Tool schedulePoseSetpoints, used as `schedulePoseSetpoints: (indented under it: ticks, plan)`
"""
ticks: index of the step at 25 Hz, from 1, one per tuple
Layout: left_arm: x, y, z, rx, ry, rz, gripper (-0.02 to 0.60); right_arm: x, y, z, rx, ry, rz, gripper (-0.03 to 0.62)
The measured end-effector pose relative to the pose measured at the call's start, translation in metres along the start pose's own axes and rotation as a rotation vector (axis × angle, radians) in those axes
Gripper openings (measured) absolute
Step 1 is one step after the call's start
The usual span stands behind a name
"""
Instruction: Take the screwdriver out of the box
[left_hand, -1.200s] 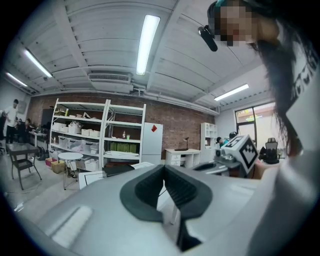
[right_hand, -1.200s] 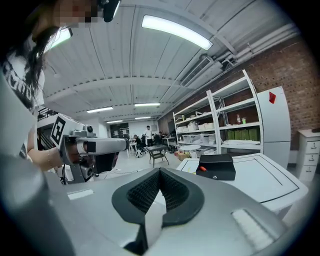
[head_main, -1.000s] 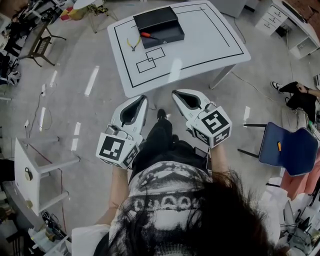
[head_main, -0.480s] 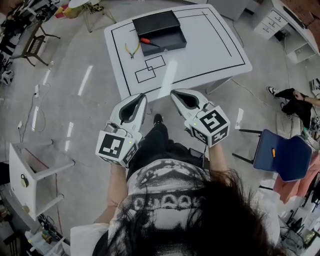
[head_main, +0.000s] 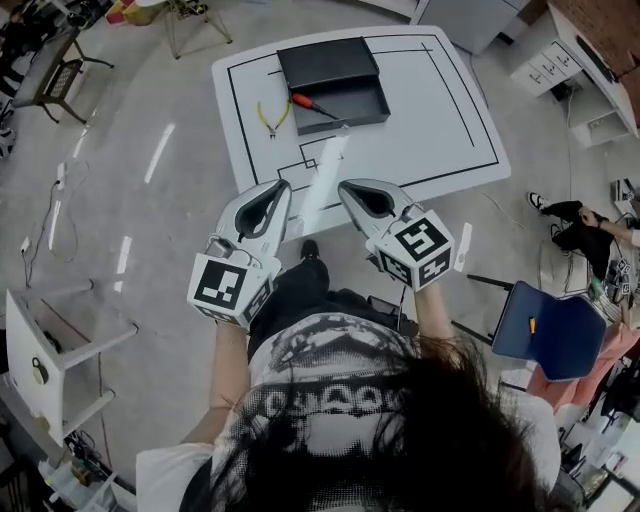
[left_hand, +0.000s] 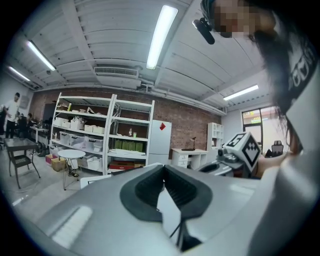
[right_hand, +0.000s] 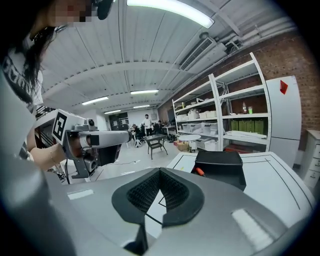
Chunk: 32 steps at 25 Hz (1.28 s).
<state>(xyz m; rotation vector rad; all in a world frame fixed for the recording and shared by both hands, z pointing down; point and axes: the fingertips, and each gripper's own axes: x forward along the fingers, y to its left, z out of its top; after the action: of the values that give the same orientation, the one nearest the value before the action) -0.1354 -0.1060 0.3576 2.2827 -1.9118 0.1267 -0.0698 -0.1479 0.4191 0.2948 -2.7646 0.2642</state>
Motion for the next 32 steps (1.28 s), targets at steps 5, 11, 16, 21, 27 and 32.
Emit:
schedulePoseSetpoints:
  ticks: [5, 11, 16, 21, 27, 32]
  plan:
    - [0.017, 0.032, 0.001, -0.017, -0.004, -0.006, 0.000, 0.035, -0.022, 0.008, -0.018, 0.037, -0.005, -0.002]
    - [0.031, 0.054, 0.004, -0.021, -0.008, -0.026, 0.000, 0.068, -0.041, 0.022, -0.006, 0.050, 0.010, -0.002]
    - [0.038, 0.062, 0.001, -0.034, -0.006, -0.051, 0.000, 0.093, -0.054, 0.022, -0.021, 0.082, 0.011, -0.002]
    - [0.044, 0.073, -0.002, -0.044, -0.006, -0.054, 0.000, 0.116, -0.074, 0.018, -0.045, 0.123, -0.004, -0.002]
    - [0.047, 0.081, 0.003, -0.042, -0.011, -0.045, 0.000, 0.128, -0.095, 0.022, -0.100, 0.160, -0.023, -0.002]
    - [0.051, 0.087, 0.007, -0.044, -0.019, -0.008, 0.000, 0.146, -0.116, 0.019, -0.154, 0.213, 0.001, 0.006]
